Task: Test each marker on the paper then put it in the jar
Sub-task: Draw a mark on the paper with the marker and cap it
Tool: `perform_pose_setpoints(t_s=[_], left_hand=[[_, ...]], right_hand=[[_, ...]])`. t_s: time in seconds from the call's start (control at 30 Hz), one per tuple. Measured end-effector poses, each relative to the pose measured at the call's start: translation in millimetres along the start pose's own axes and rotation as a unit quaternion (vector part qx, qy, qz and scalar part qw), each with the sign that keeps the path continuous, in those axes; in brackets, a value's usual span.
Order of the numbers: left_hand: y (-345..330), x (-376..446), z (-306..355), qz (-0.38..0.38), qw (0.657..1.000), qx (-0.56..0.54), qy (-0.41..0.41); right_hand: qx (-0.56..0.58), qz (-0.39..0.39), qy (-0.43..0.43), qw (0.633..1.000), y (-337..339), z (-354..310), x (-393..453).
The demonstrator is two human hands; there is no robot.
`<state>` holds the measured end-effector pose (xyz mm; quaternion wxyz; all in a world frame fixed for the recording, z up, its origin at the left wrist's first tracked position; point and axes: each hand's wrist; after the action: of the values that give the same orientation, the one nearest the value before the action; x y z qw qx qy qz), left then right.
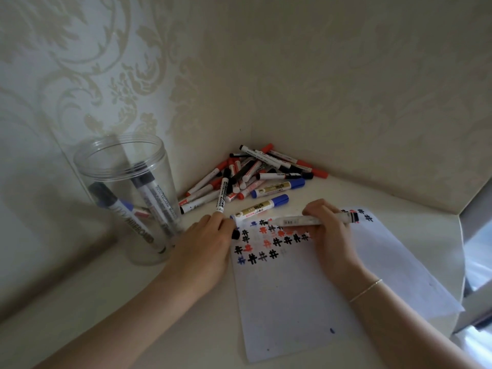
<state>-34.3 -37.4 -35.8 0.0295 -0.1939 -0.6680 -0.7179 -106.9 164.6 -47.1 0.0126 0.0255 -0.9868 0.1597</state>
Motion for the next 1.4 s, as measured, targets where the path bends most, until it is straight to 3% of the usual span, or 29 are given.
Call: perform_pose_setpoints(t_s=[0.17, 0.57, 0.7, 0.87, 0.9, 0.97, 1.03, 1.13, 1.4], left_hand=[[-7, -1, 5, 0.036, 0.995, -0.091, -0.019], [-16, -1, 1, 0.075, 0.981, -0.152, -0.091], [-13, -1, -1, 0.034, 0.94, -0.334, -0.053], [-8, -2, 7, -0.026, 0.889, -0.457, -0.019], [-8, -3, 8, -0.028, 0.876, -0.482, -0.004], [-7, -4, 10, -0.014, 0.858, -0.513, 0.029], [-9, -4, 10, 0.001, 0.857, -0.514, 0.047], [-9, -3, 12, 0.008, 0.86, -0.505, 0.066], [-11, -5, 11, 0.013, 0.862, -0.501, 0.069]], right_hand=[[-0.004, -0.041, 0.004, 0.999, -1, -4, -5], [-0.124, -0.077, 0.029, 0.989, -10, -8, -14], [-0.139, -0.109, 0.043, 0.983, -10, -10, -16], [-0.076, -0.18, 0.016, 0.981, -11, -13, -19], [-0.026, -0.167, 0.003, 0.986, -11, -15, -18], [0.005, -0.07, 0.023, 0.997, -6, -13, -14], [-0.131, 0.013, 0.085, 0.988, -4, -7, -10], [-0.321, 0.014, 0.151, 0.935, -8, 3, -12], [-0.354, -0.018, 0.215, 0.91, -12, 8, -18]])
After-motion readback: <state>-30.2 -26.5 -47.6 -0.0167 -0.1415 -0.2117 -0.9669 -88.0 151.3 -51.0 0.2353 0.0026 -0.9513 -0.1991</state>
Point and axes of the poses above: each hand's wrist, its own x-axis towards the middle knuckle, its own y-axis out of the back of the hand, z = x × y, and after that the axes turned 3 degrees about -y, right-handed
